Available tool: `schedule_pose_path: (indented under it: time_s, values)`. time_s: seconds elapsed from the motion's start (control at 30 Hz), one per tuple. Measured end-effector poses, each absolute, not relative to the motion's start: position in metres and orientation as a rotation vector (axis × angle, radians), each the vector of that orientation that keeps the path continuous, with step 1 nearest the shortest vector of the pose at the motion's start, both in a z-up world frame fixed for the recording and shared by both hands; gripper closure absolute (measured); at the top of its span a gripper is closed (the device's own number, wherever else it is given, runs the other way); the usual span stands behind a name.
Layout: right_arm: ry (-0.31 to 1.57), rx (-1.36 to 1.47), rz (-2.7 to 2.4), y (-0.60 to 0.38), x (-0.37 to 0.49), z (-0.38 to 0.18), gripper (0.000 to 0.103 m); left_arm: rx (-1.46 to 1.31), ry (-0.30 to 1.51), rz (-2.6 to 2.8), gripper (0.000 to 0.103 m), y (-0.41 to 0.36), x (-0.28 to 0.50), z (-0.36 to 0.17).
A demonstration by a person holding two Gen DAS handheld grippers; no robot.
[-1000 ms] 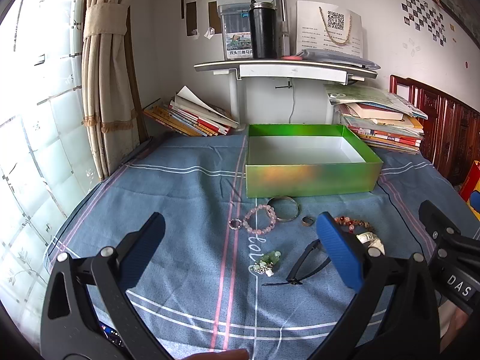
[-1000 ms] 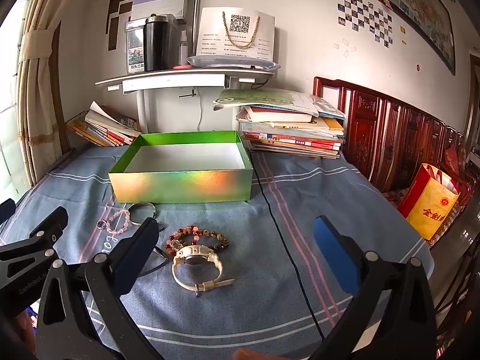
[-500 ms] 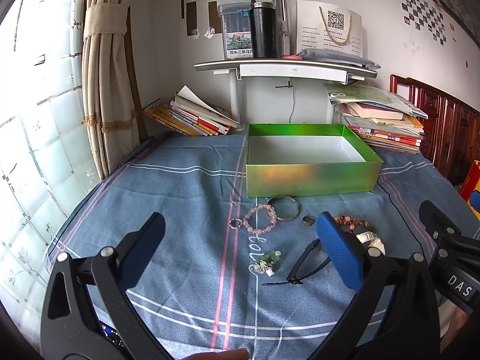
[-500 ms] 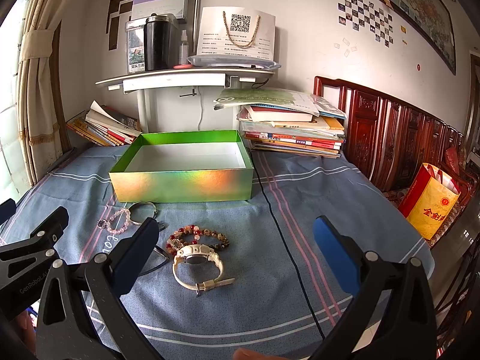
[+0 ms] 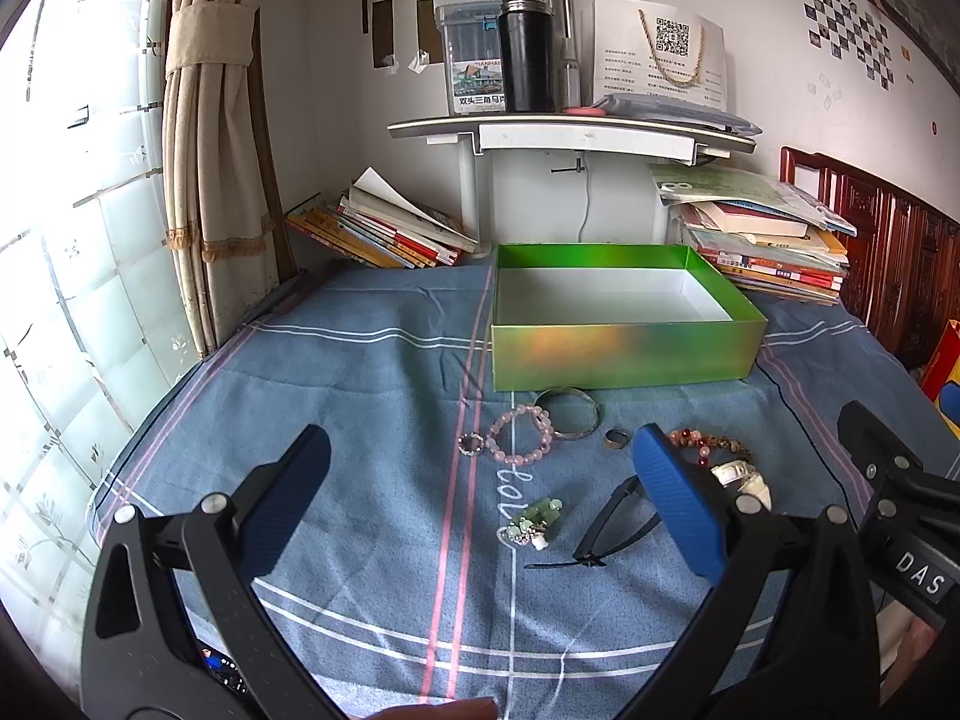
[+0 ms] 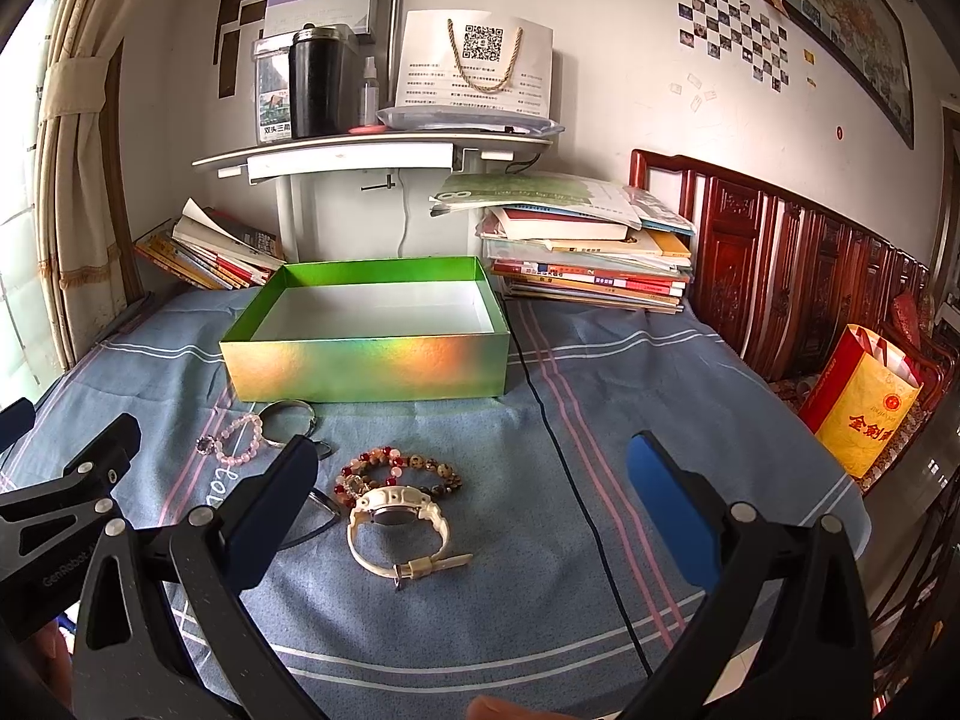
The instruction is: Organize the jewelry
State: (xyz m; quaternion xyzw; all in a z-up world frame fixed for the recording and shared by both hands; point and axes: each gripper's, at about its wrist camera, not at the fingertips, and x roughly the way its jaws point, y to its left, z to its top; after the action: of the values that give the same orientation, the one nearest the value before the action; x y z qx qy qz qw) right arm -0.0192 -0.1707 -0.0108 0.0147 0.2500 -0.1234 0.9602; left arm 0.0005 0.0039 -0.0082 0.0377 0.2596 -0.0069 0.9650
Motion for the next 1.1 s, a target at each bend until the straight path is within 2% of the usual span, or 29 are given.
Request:
schedule_pose_path:
  time_s: [1.1]
  values:
    - [0.511, 0.031, -0.248, -0.1712, -0.0181, -0.0115, 0.003, 0.076, 0.54, -0.015, 0.003, 0.0018, 0.0045, -0.0073]
